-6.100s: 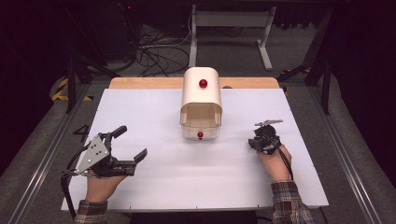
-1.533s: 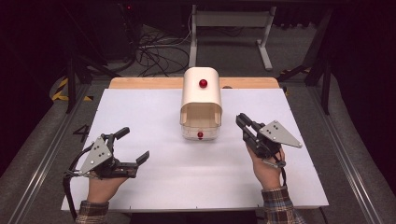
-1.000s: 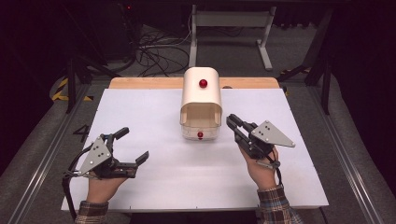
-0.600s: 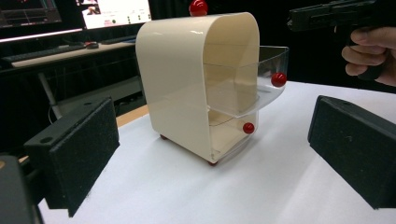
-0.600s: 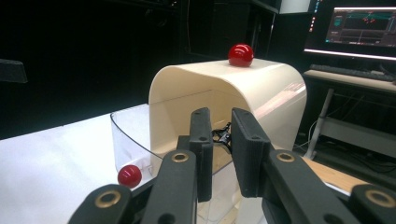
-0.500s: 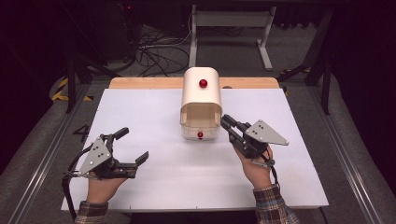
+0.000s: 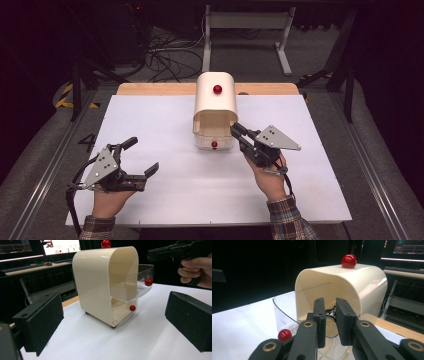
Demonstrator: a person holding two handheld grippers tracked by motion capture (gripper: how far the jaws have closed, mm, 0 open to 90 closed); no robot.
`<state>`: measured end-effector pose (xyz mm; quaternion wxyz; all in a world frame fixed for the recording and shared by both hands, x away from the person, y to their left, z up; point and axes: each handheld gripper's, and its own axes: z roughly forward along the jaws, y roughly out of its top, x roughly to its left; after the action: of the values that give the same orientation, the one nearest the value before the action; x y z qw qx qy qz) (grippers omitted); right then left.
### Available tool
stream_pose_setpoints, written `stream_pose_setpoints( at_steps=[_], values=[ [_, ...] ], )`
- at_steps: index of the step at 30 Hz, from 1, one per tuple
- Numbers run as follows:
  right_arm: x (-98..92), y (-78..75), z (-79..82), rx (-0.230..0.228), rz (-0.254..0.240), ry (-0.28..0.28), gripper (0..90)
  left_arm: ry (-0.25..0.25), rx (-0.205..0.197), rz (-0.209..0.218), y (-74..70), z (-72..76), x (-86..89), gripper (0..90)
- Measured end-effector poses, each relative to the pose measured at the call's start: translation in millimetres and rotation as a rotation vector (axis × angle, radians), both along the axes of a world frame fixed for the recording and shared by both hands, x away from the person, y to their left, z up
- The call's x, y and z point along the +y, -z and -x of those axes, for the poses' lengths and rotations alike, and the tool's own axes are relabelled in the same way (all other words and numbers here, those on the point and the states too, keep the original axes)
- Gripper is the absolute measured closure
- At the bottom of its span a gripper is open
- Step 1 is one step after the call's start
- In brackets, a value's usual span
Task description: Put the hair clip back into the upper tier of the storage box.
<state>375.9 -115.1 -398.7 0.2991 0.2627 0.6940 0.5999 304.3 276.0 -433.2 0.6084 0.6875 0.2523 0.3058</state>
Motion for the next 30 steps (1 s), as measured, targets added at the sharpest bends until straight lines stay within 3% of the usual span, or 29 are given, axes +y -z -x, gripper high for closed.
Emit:
stream_pose_setpoints(
  at_steps=[17,30],
  values=[
    [8.5,1.9,-8.8,0.056,0.027,0.018,79.2,0.002,0.001,-0.004,-0.2,0.3,0.6,2.6],
    [10.3,1.3,-10.1,0.07,0.031,0.018,78.8,0.003,-0.001,-0.01,0.0,0.1,0.2,2.6]
  ],
)
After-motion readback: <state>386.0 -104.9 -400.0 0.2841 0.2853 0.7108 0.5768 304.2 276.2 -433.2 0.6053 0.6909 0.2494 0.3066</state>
